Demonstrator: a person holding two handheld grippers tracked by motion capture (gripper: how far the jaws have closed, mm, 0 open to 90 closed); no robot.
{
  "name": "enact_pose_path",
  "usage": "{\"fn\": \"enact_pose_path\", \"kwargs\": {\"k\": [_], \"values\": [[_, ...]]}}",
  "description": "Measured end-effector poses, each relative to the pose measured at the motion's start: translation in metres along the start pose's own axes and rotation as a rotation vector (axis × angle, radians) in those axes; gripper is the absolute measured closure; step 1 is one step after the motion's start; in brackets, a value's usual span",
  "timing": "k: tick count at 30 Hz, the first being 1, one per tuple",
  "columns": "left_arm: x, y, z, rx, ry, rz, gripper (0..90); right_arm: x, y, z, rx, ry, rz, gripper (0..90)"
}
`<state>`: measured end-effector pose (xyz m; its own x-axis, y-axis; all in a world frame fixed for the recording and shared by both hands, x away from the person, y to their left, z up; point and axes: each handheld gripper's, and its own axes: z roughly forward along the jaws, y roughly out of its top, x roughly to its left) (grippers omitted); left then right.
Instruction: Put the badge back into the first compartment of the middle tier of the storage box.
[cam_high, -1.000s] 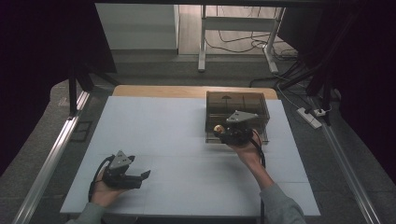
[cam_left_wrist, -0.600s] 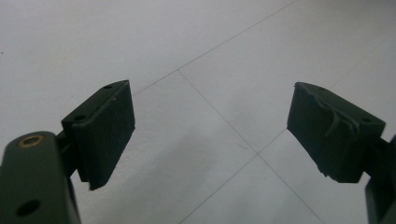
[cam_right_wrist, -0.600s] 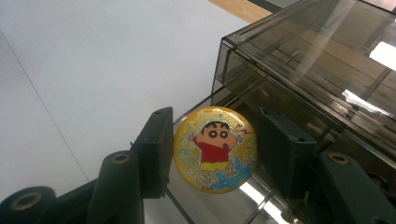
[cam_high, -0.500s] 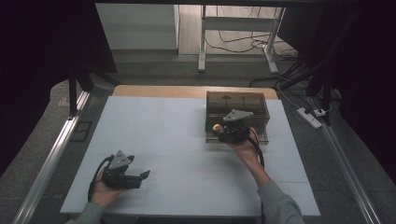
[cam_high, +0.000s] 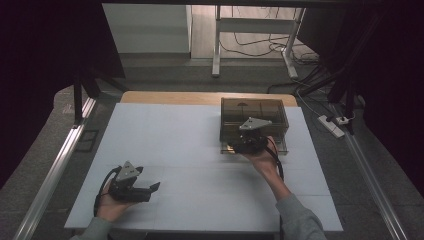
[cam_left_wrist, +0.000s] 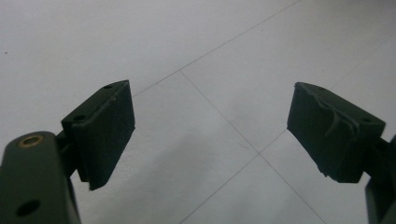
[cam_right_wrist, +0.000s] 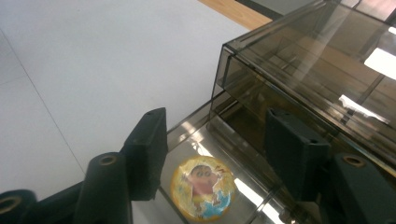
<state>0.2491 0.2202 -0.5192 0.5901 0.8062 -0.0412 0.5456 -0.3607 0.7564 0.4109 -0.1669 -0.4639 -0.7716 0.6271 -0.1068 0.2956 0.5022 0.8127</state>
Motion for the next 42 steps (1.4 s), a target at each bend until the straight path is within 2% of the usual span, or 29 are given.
{"fn": "enact_pose_path", "kwargs": {"k": [13,28,42], "values": [[0.0,0.0,0.0,0.0,-0.001,-0.001,15.3,0.003,0.001,-0.002,-0.015,-0.003,-0.006,30.4],[0.002,-0.001,-0.001,-0.005,0.003,-0.006,15.4,0.006,0.0,-0.007,-0.024,0.035,-0.003,26.3],[0.008,0.002,0.0,-0.021,-0.005,-0.014,15.4,0.01,-0.005,-0.019,-0.02,0.016,-0.014,25.3]]}}
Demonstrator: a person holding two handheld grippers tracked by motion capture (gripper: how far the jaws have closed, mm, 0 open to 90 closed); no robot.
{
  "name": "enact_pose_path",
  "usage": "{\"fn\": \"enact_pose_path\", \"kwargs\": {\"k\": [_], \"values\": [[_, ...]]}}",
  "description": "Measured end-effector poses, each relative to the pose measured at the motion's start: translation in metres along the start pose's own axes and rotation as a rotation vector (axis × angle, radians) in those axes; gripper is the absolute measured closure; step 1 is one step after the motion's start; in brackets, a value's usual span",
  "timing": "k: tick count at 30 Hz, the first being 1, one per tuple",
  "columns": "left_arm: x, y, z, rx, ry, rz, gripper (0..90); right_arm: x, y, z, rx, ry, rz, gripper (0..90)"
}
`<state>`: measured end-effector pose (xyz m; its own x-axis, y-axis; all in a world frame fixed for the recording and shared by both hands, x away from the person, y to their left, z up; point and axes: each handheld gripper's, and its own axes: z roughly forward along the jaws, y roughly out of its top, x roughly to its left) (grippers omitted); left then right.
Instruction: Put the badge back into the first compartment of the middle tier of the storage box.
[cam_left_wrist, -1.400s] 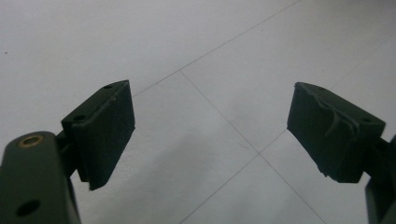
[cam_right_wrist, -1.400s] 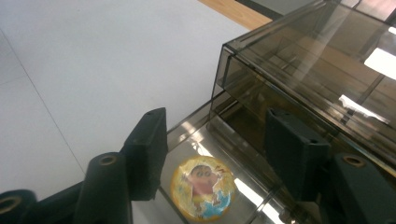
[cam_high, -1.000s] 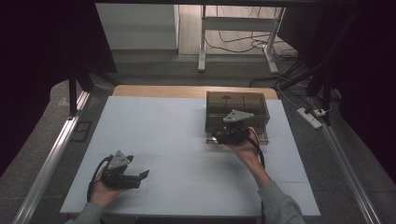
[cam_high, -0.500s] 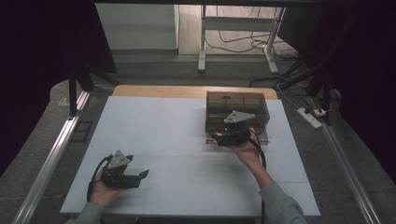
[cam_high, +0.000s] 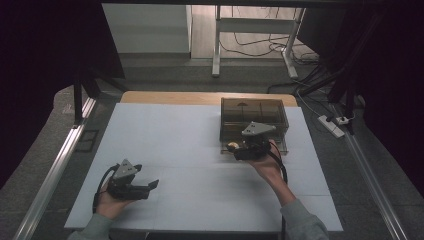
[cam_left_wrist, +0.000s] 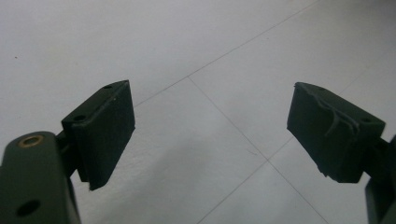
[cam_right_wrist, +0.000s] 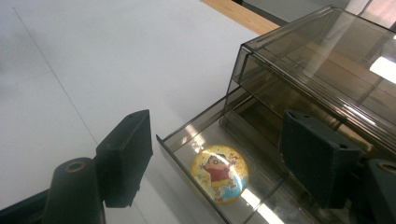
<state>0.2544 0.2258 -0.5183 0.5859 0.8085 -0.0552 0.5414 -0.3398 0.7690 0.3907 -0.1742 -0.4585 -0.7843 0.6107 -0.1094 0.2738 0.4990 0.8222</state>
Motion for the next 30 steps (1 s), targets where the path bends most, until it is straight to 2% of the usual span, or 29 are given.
{"fn": "enact_pose_path", "kwargs": {"k": [12,30], "values": [[0.001,0.0,0.0,0.002,-0.003,-0.007,15.4,0.004,-0.008,-0.014,0.001,0.006,0.007,25.1],[0.0,-0.001,-0.002,-0.003,-0.021,-0.005,15.4,0.014,-0.046,-0.065,-0.024,-0.021,0.032,25.2]]}}
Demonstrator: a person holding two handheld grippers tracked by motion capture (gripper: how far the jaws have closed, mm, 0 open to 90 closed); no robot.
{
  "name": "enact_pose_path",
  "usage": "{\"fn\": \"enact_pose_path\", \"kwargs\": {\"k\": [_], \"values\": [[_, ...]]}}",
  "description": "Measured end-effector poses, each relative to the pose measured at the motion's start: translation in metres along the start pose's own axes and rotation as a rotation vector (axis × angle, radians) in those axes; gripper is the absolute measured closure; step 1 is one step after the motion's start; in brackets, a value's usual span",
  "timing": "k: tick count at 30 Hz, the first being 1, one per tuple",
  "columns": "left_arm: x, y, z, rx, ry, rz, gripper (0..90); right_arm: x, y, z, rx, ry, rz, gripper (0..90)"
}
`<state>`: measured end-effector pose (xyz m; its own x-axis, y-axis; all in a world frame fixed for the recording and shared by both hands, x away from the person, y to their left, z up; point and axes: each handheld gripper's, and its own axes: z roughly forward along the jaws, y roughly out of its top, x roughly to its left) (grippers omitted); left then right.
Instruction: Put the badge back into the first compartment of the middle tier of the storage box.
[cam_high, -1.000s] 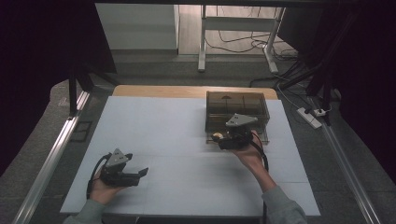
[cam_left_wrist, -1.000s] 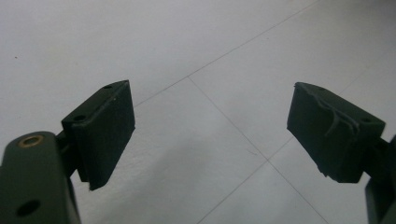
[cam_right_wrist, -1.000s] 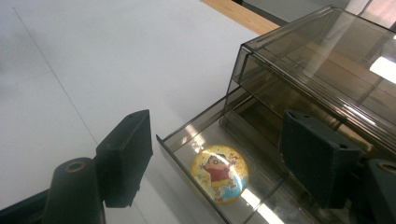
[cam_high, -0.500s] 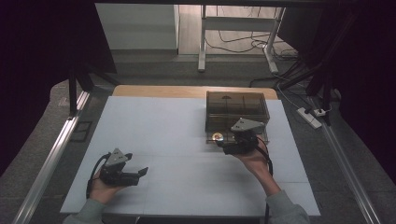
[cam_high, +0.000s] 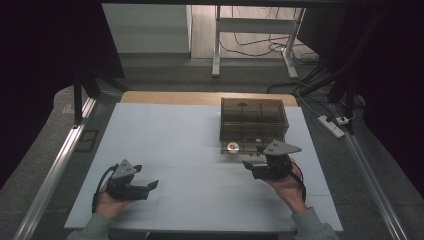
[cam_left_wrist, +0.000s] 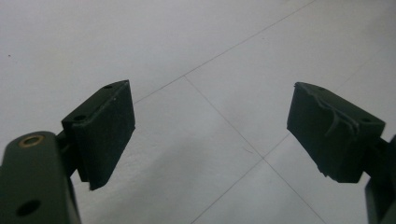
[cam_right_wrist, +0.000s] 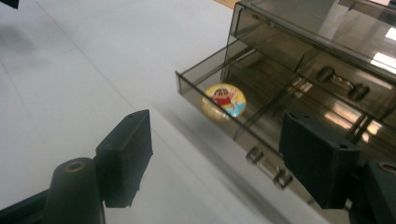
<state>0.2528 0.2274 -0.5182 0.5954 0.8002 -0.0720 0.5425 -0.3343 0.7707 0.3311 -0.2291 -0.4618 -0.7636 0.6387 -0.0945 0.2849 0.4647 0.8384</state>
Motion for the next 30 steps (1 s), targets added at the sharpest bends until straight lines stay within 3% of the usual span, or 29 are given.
{"fn": "enact_pose_path", "kwargs": {"k": [19,30], "values": [[-0.001,-0.003,-0.001,0.007,-0.007,0.003,15.5,-0.011,-0.071,-0.052,0.02,-0.086,0.072,25.3],[-0.001,-0.005,-0.002,0.01,0.005,-0.001,15.5,-0.018,-0.086,-0.052,0.028,-0.082,0.077,25.0]]}}
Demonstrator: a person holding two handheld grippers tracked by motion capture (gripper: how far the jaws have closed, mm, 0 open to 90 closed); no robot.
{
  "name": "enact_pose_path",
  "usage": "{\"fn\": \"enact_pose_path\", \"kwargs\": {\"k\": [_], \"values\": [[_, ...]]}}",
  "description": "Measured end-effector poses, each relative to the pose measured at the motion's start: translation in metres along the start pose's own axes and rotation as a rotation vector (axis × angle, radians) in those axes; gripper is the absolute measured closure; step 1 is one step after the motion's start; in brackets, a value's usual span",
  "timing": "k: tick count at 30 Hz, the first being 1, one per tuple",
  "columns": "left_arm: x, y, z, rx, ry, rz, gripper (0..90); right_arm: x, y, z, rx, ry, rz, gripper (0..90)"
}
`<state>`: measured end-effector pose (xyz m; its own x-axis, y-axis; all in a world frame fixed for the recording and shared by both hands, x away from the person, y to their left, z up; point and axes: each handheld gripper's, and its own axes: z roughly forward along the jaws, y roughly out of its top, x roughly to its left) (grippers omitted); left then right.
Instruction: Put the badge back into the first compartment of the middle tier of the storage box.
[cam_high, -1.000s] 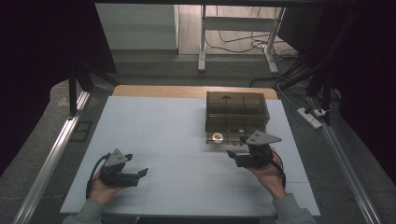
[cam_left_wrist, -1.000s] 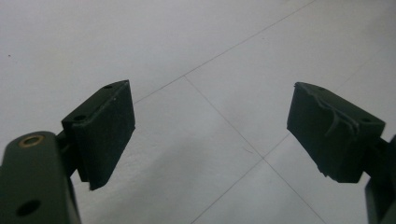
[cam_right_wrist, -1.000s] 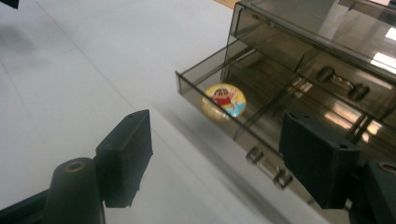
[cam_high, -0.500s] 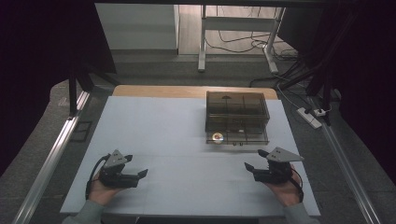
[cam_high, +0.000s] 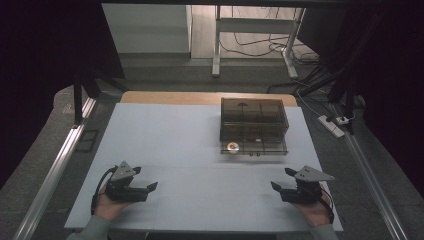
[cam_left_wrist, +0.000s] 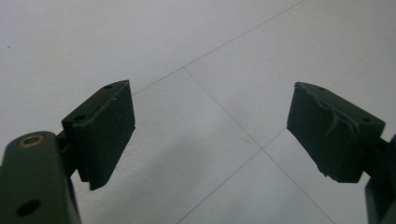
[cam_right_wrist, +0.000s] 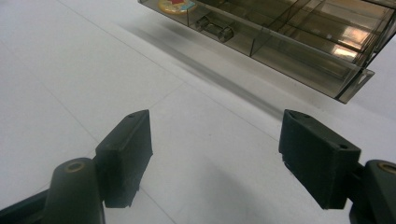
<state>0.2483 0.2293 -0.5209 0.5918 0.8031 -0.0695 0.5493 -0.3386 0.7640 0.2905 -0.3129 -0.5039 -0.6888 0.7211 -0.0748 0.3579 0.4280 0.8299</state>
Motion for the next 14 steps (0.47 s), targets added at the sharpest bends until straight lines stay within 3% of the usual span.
{"fn": "enact_pose_path", "kwargs": {"k": [14], "values": [[-0.0001,-0.001,-0.0009,0.003,0.005,0.003,15.4,0.0,0.0,0.0015,0.013,-0.013,-0.016,24.9]]}}
